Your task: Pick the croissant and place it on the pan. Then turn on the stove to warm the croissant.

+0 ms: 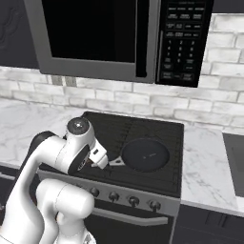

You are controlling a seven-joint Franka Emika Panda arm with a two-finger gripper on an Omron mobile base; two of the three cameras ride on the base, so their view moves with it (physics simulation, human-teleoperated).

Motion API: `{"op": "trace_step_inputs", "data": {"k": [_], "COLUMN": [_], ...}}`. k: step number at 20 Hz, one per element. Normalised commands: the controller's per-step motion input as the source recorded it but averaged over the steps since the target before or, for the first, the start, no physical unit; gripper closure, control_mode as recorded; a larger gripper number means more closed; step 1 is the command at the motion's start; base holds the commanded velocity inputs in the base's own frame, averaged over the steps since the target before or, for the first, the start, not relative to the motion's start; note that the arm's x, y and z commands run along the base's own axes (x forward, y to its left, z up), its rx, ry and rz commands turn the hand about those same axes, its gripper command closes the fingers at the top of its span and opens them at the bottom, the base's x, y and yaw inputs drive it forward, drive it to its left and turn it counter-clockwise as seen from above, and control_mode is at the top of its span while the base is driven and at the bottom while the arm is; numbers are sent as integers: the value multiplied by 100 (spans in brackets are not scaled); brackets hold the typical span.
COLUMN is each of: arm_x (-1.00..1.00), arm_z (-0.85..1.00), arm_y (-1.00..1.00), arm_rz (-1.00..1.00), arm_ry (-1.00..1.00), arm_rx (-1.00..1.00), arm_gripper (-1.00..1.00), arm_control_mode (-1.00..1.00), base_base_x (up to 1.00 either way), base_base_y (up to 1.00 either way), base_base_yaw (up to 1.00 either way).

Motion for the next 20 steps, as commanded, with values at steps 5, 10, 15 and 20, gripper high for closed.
{"op": "trace_step_inputs", "data": {"k": [5, 10, 15, 20], "arm_x": [0, 0, 0, 0], "arm_z": [0, 0, 0, 0], "arm_y": [0, 0, 0, 0], "arm_rz": [0, 0, 0, 0], "arm_ry": [0, 0, 0, 0], "arm_rx": [0, 0, 0, 0], "arm_gripper": [100, 100, 100, 100], "arm_control_mode": [100, 100, 100, 100], "base_base_x": [3, 15, 35, 37], "base_base_y": [-56, -35, -3, 0], "base_base_yaw": [-7, -7, -1, 0]}}
